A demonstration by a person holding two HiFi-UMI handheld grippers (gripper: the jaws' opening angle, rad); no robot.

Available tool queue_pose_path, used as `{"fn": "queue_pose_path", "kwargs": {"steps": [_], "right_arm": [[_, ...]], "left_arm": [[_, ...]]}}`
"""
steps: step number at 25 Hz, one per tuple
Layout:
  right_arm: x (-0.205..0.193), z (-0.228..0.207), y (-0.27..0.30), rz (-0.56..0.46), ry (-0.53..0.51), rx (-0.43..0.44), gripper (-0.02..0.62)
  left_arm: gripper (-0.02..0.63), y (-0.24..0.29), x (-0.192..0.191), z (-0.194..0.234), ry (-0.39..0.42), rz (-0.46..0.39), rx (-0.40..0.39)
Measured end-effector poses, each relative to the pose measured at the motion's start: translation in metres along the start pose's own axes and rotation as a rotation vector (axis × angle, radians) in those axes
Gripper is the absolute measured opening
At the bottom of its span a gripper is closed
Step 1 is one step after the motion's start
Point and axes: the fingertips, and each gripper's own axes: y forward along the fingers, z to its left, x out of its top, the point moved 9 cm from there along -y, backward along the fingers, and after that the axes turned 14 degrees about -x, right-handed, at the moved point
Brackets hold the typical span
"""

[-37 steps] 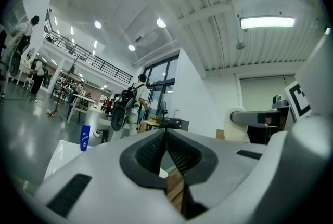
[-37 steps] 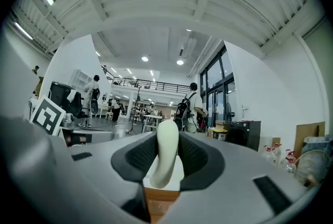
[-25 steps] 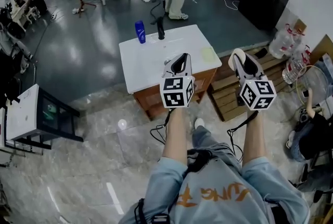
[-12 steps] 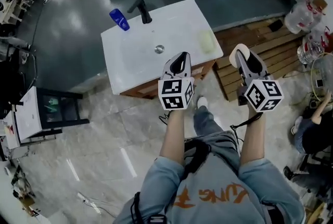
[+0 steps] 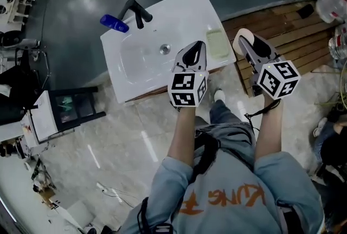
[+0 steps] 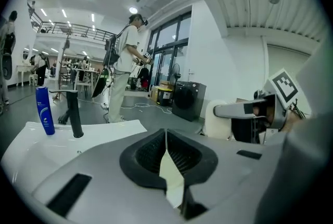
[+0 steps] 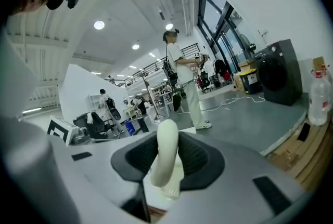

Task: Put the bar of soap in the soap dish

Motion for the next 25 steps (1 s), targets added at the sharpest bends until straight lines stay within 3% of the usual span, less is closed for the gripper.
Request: {"fn": "queue_pose_path", "kwargs": {"steps": [4,10,18,25], "right_arm": [[-0.011,0.009,0.041,0.065,0.012,0.063,0.135],[-0.029,0.016,0.076,0.141,-0.028,0.042,0.135],[-0.037,0.021,0.099,0.310,-0.132,0.058,0.135],[-0.058,0.027,0.123,0.497,-0.251,0.129,0.135]], "left_arm": [[0.031,-0.005,-0.008,0.020,-0.014,0.045,0.050],[0.031,-0.017,-0.020,0.047,-0.050,0.053,0.100],[0.031,-0.003,-0.025,0.065,-0.102,0.041,0.075],[0.031,-0.003,-0.048,0.084,-0.200,0.004,0.098]]}}
